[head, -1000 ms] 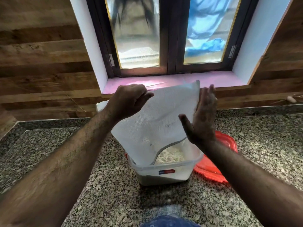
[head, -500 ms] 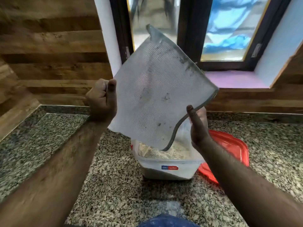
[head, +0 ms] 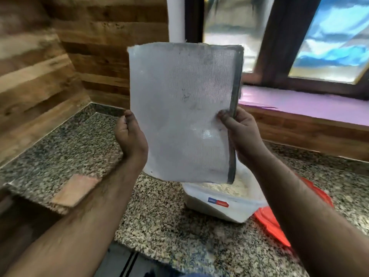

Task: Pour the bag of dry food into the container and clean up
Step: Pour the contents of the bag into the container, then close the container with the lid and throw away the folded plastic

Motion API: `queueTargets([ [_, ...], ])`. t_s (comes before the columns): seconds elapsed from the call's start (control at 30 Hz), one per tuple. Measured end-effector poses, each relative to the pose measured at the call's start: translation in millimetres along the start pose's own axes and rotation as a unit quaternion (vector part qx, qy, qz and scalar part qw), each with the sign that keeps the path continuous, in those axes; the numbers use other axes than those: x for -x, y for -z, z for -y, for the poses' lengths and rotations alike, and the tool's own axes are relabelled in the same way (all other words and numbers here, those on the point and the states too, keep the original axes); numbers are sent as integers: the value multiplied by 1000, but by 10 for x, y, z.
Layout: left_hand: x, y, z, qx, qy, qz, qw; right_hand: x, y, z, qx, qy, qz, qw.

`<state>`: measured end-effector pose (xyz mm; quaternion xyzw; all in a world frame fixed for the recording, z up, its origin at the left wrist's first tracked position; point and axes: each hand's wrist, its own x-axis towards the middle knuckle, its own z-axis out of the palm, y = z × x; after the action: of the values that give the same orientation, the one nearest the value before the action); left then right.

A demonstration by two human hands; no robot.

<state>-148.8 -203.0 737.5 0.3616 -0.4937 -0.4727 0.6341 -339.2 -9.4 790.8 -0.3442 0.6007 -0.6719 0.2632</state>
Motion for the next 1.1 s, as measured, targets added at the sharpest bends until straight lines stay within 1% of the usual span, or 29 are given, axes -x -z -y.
queueTargets([
  [0.17, -33, 432, 129, -23, 75, -10, 997, -114, -487, -49, 61, -2, 7, 998],
  [0.3, -239, 795, 232, -82, 109, -2, 991, -163, -1011, -262, 124, -2, -24, 992],
  [0.47, -657, 1430, 611, -225, 127, 42, 965, -118, -1694, -724, 168, -72, -18, 983],
  [0.57, -857, 1810, 935, -285, 142, 89, 944, 16, -2002, -1098, 177, -125, -19, 976],
  [0.67, -907, 2112, 1247, -320, 166, 142, 922, 124, -2196, -1547, 181, -166, -26, 969],
  [0.8, -954, 2377, 1823, -343, 214, 231, 885, 155, -2301, -1982, 233, -224, -56, 945],
  [0.9, -1009, 2452, 2190, -373, 227, 311, 844, 163, -2294, -2295, 257, -276, -75, 923],
  [0.97, -1050, 2479, 2404, -407, 207, 357, 815, 184, -2285, -2449, 250, -295, -93, 918],
  [1.03, -1046, 2467, 2440, -463, 174, 379, 782, 247, -2325, -2525, 257, -277, -112, 919],
  [1.1, -971, 2427, 2274, -545, 105, 382, 739, 342, -2389, -2564, 332, -232, -124, 906],
])
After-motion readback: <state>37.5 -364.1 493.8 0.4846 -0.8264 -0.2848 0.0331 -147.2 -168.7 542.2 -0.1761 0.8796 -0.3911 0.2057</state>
